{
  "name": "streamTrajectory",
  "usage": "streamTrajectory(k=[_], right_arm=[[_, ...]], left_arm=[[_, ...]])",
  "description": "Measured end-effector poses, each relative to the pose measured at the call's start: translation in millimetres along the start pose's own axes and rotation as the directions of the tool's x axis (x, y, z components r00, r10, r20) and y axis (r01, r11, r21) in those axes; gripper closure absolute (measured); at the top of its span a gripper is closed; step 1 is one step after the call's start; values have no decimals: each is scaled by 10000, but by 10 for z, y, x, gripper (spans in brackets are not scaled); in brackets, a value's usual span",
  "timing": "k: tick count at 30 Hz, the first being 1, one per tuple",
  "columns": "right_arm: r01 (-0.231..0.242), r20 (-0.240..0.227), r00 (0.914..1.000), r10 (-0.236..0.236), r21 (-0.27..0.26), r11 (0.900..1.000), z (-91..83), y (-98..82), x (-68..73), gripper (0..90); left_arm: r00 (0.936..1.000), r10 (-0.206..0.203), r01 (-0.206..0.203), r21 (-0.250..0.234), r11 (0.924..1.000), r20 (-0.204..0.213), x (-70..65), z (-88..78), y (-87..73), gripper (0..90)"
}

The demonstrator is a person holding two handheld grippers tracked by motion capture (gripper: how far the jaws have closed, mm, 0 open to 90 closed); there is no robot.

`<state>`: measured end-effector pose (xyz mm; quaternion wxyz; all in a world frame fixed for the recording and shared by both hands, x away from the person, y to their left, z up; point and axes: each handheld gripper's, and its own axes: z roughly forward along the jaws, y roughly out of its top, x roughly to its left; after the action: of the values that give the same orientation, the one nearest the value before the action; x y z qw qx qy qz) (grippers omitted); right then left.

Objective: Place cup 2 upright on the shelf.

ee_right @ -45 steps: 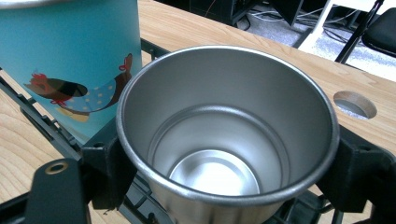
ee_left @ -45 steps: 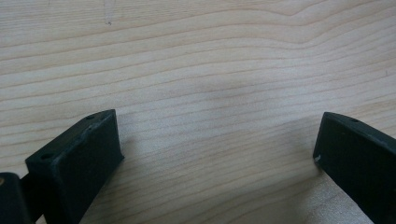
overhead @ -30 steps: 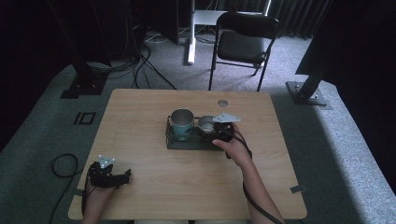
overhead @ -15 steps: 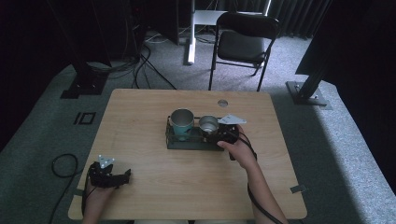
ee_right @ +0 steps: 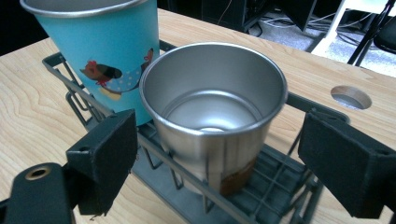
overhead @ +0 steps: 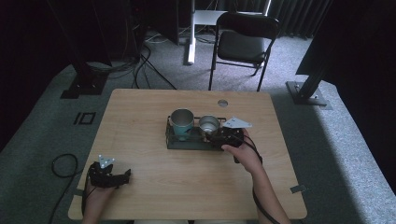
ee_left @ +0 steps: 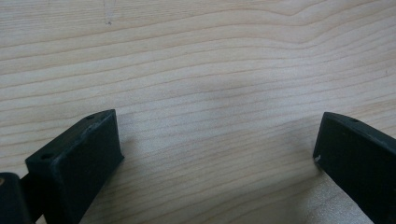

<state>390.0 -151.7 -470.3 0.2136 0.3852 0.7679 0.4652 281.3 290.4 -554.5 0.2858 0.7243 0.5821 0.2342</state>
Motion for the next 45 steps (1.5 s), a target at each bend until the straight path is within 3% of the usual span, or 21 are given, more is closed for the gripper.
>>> streamTrajectory(k=[19, 45], right_arm=[[108, 106, 9999, -108, -76, 9999, -264, -107, -94, 128], [84, 287, 9995, -92, 268, 9996, -482, -567, -237, 131]], left_arm=[[10000, -2, 2, -6, 10000, 2, 0, 0, 0, 14], [10000, -1, 1, -6, 10000, 3, 0, 0, 0, 14]])
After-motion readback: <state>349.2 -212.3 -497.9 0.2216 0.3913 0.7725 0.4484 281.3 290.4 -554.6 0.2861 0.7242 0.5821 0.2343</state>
